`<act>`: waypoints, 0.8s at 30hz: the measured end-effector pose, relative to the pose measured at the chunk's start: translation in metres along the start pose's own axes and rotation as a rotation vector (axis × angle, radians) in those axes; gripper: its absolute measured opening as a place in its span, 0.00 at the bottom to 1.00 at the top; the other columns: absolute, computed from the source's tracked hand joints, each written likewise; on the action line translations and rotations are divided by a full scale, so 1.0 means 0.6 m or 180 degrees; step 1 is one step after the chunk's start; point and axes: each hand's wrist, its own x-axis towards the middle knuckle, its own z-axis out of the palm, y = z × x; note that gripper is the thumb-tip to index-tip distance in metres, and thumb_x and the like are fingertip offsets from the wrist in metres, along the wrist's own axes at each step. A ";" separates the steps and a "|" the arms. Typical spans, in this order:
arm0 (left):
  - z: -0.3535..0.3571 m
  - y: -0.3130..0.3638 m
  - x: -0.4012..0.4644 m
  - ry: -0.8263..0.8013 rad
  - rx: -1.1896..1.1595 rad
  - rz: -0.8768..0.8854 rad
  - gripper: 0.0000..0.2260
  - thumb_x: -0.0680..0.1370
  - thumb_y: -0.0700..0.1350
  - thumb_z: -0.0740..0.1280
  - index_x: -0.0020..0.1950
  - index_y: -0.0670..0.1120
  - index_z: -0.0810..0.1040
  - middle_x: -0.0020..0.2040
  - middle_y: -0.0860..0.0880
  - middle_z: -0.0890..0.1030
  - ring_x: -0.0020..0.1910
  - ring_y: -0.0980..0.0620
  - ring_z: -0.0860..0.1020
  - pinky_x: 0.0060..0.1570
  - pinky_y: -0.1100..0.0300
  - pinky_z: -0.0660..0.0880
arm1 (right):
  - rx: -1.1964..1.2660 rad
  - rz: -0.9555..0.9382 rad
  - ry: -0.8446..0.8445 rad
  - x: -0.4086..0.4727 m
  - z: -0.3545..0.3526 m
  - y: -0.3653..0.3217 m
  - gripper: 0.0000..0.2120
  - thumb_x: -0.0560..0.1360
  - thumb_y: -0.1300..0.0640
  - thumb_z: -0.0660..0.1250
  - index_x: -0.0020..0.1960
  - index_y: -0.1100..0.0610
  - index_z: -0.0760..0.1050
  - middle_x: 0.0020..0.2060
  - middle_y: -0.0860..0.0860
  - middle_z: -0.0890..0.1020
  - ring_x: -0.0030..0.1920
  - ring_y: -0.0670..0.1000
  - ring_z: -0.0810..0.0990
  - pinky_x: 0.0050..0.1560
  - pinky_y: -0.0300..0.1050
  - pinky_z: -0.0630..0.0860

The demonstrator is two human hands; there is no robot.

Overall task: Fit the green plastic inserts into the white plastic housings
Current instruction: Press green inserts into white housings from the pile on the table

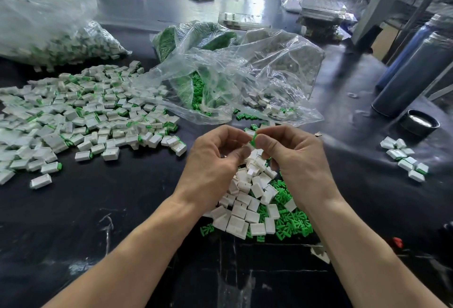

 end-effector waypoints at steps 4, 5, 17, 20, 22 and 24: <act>-0.001 0.000 0.000 0.0021 -0.0111 -0.0012 0.06 0.78 0.38 0.74 0.49 0.49 0.83 0.41 0.52 0.86 0.39 0.58 0.82 0.39 0.65 0.78 | -0.0031 -0.0132 0.0145 -0.006 0.011 0.004 0.02 0.76 0.60 0.76 0.46 0.54 0.85 0.34 0.46 0.85 0.33 0.42 0.79 0.34 0.32 0.73; -0.001 0.000 -0.001 0.0031 -0.0118 -0.0004 0.06 0.78 0.39 0.74 0.49 0.49 0.84 0.41 0.51 0.86 0.39 0.58 0.82 0.39 0.65 0.78 | -0.0073 -0.0167 0.0180 -0.008 0.014 0.006 0.03 0.76 0.60 0.76 0.46 0.53 0.85 0.34 0.46 0.85 0.34 0.41 0.79 0.35 0.32 0.74; -0.011 -0.003 0.002 0.0155 0.0121 0.0159 0.07 0.77 0.39 0.74 0.49 0.51 0.86 0.43 0.53 0.86 0.41 0.55 0.84 0.43 0.62 0.81 | -0.0829 -0.0131 -0.0466 -0.006 -0.008 -0.002 0.02 0.79 0.52 0.74 0.48 0.49 0.83 0.38 0.47 0.85 0.38 0.44 0.81 0.41 0.45 0.79; -0.015 -0.003 0.005 0.0176 0.0020 0.0100 0.07 0.77 0.39 0.74 0.51 0.50 0.86 0.44 0.51 0.87 0.44 0.50 0.85 0.46 0.58 0.83 | -0.1087 -0.0348 -0.0447 -0.010 -0.008 -0.003 0.03 0.79 0.51 0.73 0.47 0.48 0.83 0.40 0.47 0.85 0.41 0.47 0.83 0.43 0.45 0.81; -0.016 -0.004 0.006 0.0163 -0.0072 0.0018 0.07 0.77 0.39 0.75 0.52 0.48 0.86 0.45 0.50 0.87 0.44 0.50 0.85 0.47 0.57 0.83 | -0.1081 -0.0428 -0.0425 -0.011 -0.006 -0.003 0.03 0.79 0.52 0.73 0.47 0.48 0.82 0.40 0.47 0.85 0.41 0.47 0.82 0.43 0.43 0.80; -0.018 -0.003 0.007 0.0134 -0.0147 -0.0019 0.06 0.77 0.38 0.75 0.51 0.46 0.86 0.44 0.48 0.87 0.41 0.52 0.84 0.45 0.60 0.82 | -0.1068 -0.0485 -0.0437 -0.013 -0.004 -0.003 0.03 0.79 0.53 0.73 0.47 0.48 0.82 0.40 0.46 0.85 0.40 0.45 0.82 0.42 0.41 0.78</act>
